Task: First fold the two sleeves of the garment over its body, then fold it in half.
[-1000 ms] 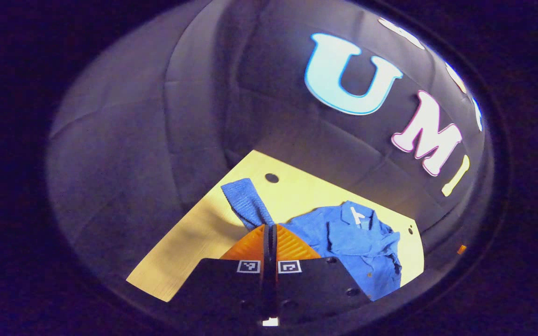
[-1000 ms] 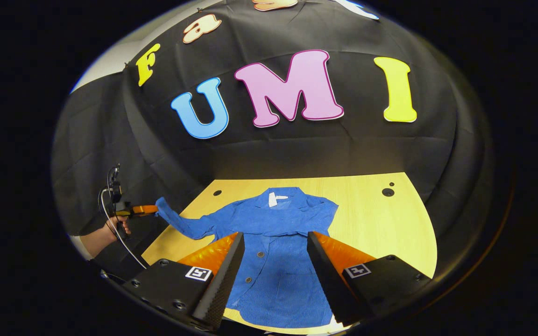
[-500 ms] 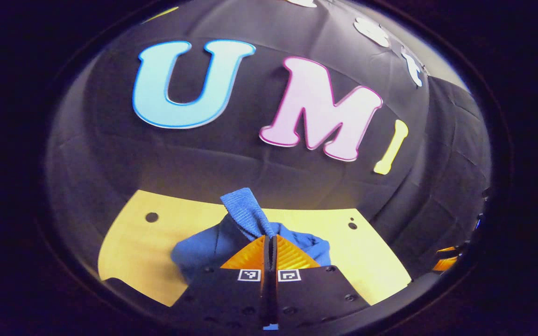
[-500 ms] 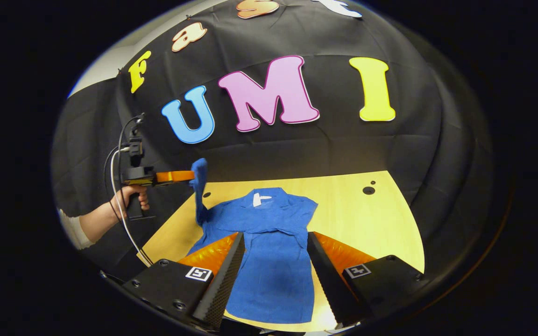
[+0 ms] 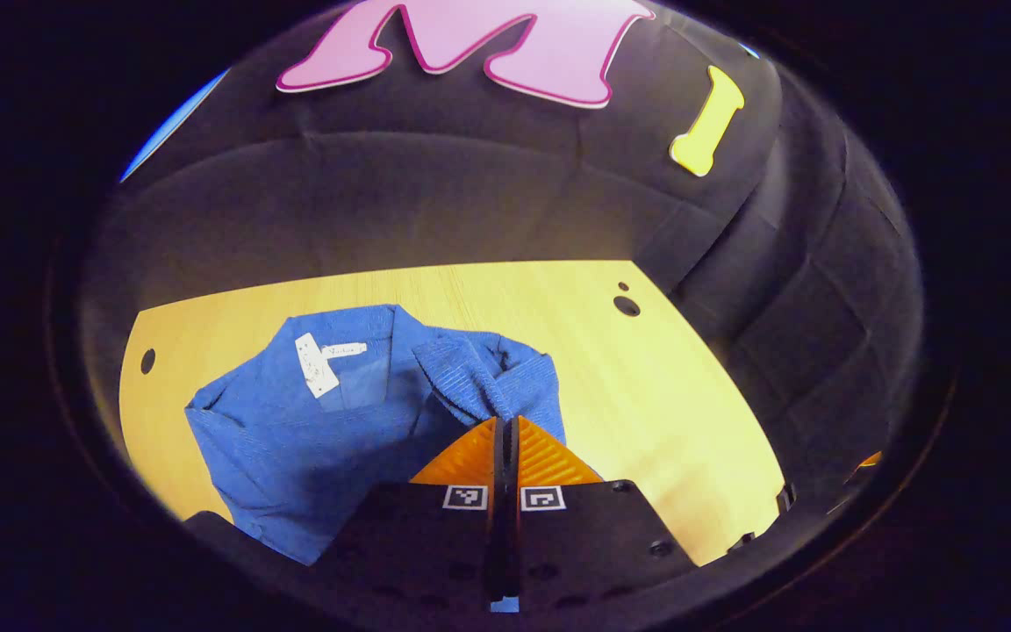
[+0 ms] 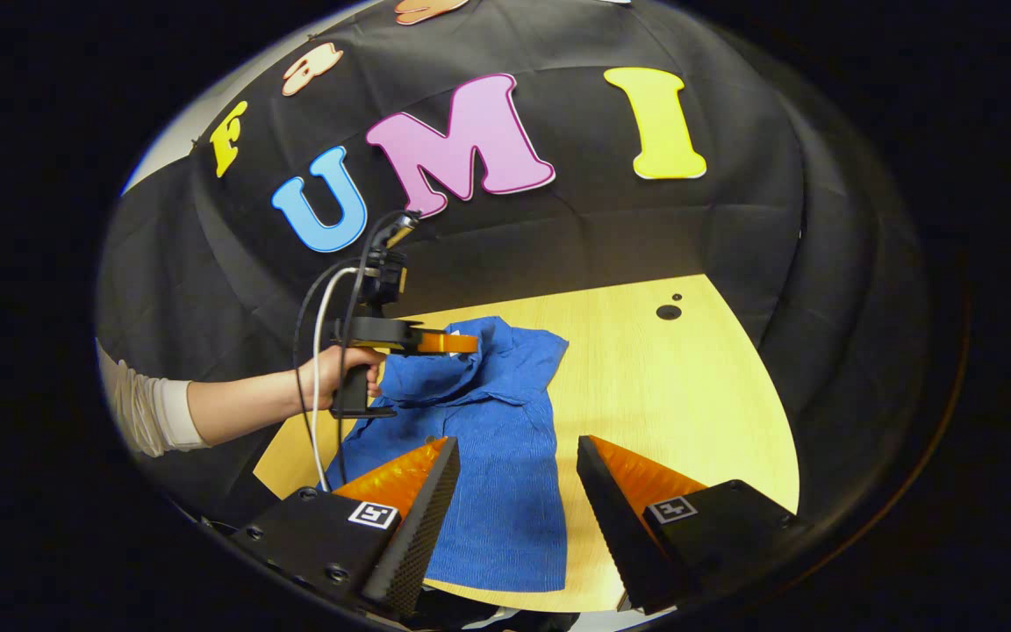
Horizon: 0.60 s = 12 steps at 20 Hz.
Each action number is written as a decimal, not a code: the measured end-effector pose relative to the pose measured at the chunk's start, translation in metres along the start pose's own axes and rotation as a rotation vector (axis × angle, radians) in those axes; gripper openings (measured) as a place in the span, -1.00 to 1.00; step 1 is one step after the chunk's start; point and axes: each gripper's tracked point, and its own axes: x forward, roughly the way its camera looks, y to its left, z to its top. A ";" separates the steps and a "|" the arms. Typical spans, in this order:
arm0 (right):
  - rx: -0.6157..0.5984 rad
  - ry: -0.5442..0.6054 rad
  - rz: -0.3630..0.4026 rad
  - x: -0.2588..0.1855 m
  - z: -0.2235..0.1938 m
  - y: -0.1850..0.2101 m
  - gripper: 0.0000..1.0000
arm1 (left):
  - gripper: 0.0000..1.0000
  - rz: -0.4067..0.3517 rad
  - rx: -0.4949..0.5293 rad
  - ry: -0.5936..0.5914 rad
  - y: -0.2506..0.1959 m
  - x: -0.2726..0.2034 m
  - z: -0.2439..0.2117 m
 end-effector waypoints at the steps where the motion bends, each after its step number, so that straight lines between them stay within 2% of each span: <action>1: 0.008 0.011 0.002 0.002 -0.004 -0.003 0.75 | -1.00 -0.010 -0.008 0.018 -0.006 0.011 -0.002; 4: 0.010 0.044 -0.001 0.010 -0.014 -0.020 0.74 | -1.00 -0.031 0.005 0.044 -0.015 0.032 -0.005; 6: 0.014 0.058 0.003 0.013 -0.018 -0.027 0.75 | -0.95 -0.140 0.007 0.039 -0.038 0.035 -0.003; 7: 0.017 0.062 0.006 0.015 -0.019 -0.029 0.75 | -0.82 -0.176 -0.011 0.020 -0.045 0.030 0.001; 9: 0.026 0.069 0.013 0.018 -0.022 -0.030 0.75 | -0.24 -0.213 -0.049 -0.033 -0.052 0.029 0.009; 10: 0.032 0.075 0.016 0.021 -0.024 -0.030 0.75 | 0.11 -0.213 -0.065 -0.044 -0.051 0.017 0.009; 11: 0.038 0.081 0.023 0.023 -0.027 -0.029 0.75 | 0.46 -0.180 -0.077 -0.045 -0.043 0.007 0.004; 12: 0.040 0.087 0.028 0.025 -0.029 -0.028 0.74 | 0.69 -0.116 -0.080 -0.040 -0.030 -0.008 -0.004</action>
